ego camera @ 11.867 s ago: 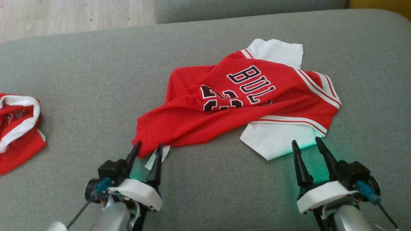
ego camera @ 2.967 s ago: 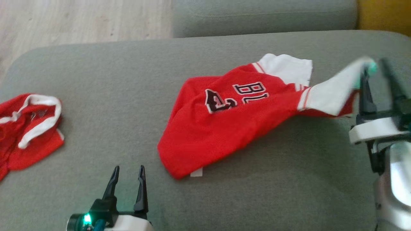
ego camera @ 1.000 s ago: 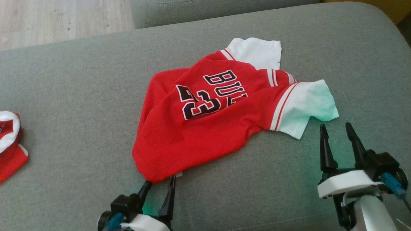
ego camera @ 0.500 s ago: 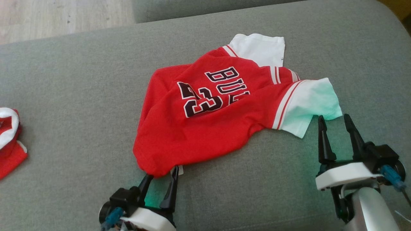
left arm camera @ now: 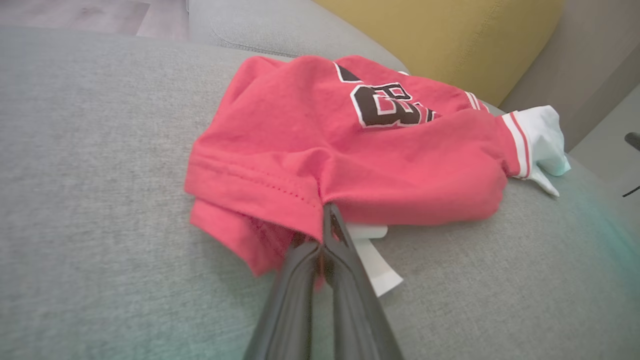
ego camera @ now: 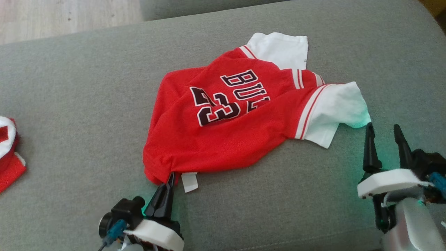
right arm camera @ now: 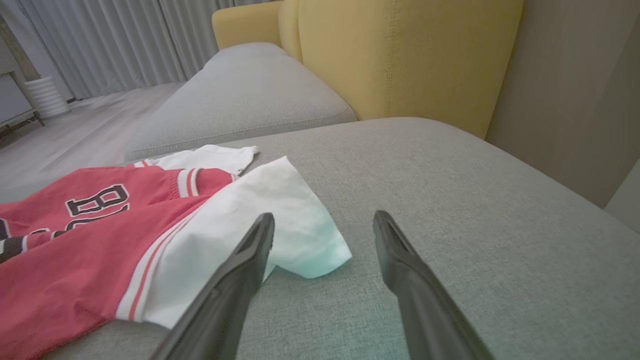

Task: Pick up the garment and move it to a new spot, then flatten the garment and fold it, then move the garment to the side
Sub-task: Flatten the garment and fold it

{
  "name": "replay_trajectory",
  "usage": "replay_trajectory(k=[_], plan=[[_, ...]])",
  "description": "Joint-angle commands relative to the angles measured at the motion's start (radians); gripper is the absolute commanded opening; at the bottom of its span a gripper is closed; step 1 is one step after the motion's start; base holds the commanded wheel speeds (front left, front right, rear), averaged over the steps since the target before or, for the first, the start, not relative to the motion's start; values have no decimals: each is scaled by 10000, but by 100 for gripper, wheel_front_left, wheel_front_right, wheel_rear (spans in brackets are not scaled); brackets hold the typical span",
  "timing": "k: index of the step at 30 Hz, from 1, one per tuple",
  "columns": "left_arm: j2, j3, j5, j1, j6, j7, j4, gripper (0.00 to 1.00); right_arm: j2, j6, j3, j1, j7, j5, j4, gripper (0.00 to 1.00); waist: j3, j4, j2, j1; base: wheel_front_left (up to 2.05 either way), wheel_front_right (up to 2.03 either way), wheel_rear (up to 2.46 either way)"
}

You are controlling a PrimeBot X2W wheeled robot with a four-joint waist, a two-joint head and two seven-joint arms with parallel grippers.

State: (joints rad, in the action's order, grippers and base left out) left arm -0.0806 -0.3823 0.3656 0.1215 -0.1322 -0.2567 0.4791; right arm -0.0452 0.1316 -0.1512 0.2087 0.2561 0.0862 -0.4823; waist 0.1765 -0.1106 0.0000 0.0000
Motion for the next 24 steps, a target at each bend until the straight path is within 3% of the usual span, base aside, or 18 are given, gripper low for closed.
replay_trajectory(k=[1,9,24], plan=[[-88,375,-81,218,16,-51,-243,0,-51,-9,164,349,57,-88,153,100,0,43,0,0,0,0,0],[-187,423,-304,89,16,-51,-291,0,-51,-9,-451,1260,57,-186,-1437,100,113,437,0,0,0,0,0],[-250,131,-355,388,16,-51,-407,0,-418,-9,-1222,2902,57,-1916,-4095,100,711,850,0,0,0,0,0]])
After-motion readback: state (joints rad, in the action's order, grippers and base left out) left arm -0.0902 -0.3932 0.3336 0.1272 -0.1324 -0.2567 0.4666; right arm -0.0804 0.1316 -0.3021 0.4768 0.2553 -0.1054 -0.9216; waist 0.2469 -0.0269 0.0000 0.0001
